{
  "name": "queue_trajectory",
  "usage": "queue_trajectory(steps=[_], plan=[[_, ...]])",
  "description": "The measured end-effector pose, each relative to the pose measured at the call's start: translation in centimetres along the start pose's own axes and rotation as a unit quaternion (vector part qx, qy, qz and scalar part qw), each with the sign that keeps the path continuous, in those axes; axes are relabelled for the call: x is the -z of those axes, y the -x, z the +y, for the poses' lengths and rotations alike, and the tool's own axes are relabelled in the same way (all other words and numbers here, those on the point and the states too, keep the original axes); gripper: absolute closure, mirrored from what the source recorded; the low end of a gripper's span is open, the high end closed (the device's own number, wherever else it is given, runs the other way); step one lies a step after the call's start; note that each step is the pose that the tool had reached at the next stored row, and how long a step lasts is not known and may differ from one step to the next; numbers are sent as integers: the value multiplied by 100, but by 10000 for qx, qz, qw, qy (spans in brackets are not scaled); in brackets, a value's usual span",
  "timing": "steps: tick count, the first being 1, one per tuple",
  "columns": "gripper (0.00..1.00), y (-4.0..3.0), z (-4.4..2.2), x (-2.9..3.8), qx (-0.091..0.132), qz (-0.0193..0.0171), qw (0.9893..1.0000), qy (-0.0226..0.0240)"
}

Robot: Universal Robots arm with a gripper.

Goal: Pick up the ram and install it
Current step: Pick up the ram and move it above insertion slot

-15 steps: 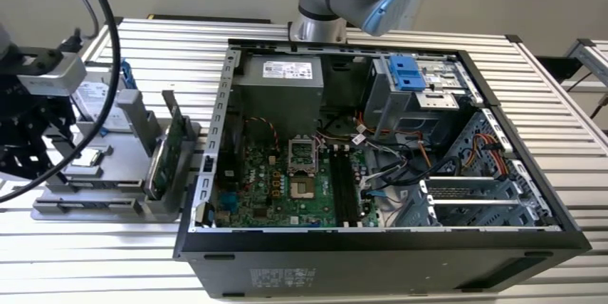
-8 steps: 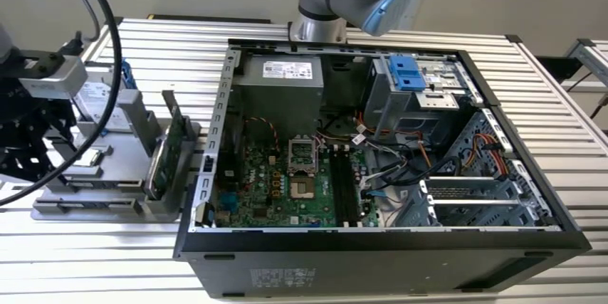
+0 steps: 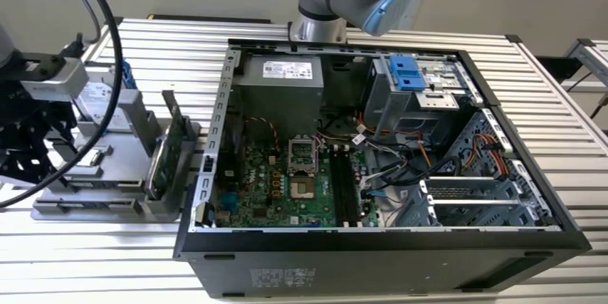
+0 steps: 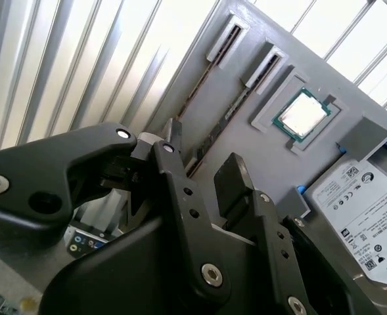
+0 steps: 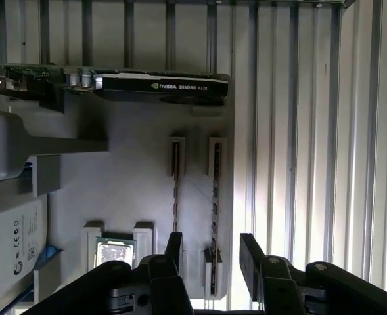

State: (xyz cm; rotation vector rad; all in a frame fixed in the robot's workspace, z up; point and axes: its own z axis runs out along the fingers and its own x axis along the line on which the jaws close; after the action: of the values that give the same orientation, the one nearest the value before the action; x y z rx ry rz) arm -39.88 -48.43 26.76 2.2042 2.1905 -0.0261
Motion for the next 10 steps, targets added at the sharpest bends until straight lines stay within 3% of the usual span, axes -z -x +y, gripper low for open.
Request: queue_trajectory(steps=[10], plan=[[0,0,0,-30,0,0,10000,-11]])
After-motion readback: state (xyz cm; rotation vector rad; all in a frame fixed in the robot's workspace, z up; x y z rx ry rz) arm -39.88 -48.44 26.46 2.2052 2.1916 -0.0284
